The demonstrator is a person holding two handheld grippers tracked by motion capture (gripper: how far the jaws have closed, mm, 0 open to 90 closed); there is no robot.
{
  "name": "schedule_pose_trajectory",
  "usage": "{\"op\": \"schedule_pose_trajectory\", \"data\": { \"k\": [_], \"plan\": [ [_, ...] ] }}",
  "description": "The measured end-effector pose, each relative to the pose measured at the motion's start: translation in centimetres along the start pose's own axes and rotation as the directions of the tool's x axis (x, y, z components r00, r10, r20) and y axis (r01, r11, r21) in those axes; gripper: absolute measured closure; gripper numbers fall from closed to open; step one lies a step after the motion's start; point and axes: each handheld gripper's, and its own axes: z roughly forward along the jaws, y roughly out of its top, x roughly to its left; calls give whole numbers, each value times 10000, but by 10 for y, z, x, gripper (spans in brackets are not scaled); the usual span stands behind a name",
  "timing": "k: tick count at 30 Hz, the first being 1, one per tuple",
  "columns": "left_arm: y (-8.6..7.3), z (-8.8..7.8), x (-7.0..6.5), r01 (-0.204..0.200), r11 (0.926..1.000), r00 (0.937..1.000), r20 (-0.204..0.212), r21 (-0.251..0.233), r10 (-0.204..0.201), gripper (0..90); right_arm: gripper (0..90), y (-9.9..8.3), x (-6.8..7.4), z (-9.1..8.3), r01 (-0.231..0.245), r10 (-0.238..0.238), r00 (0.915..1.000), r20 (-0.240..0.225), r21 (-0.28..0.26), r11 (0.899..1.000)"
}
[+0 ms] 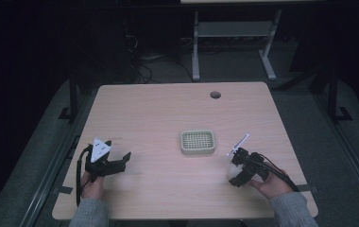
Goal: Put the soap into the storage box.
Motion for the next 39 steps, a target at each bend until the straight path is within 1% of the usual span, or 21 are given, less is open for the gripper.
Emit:
{"op": "schedule_pose_trajectory", "data": {
  "k": [8, 10, 17, 22, 26, 34, 36, 39],
  "plan": [
    [0, 1, -1, -11, 10000, 10000, 12, 75, 10, 148, 235, 1, -4, -6, -53, 52, 10000, -72, -143, 9999],
    [0, 1, 0, -24, 10000, 10000, 6, 50, 24, 148, 235, 3, -4, -8, -60, 59, 10000, -23, -188, 9998],
    [0, 0, 1, 61, 10000, 10000, -38, 63, -60, 148, 235, 10, -5, -12, 8, -10, 10000, -93, -294, 9996],
    [0, 2, 0, 54, 10000, 10000, -21, -31, -54, 148, 234, 14, -7, -16, 40, -43, 10000, -69, -364, 9993],
    [1, 2, -1, -13, 10000, 10000, -35, 32, 13, 148, 234, 17, -8, -18, 65, -70, 9999, -116, -445, 9990],
    [0, 1, 0, 8, 10000, 10000, -22, 40, -8, 149, 234, 24, -11, -21, 126, -130, 9999, -81, -447, 9989],
    [0, 2, 0, 8, 10000, 10000, -24, 33, -8, 149, 234, 26, -12, -22, 103, -110, 9998, -143, -479, 9988],
    [0, 1, 0, -2, 10000, 10000, -1, 44, 2, 148, 234, 29, -13, -23, 185, -187, 9998, -52, -426, 9989]
  ]
}}
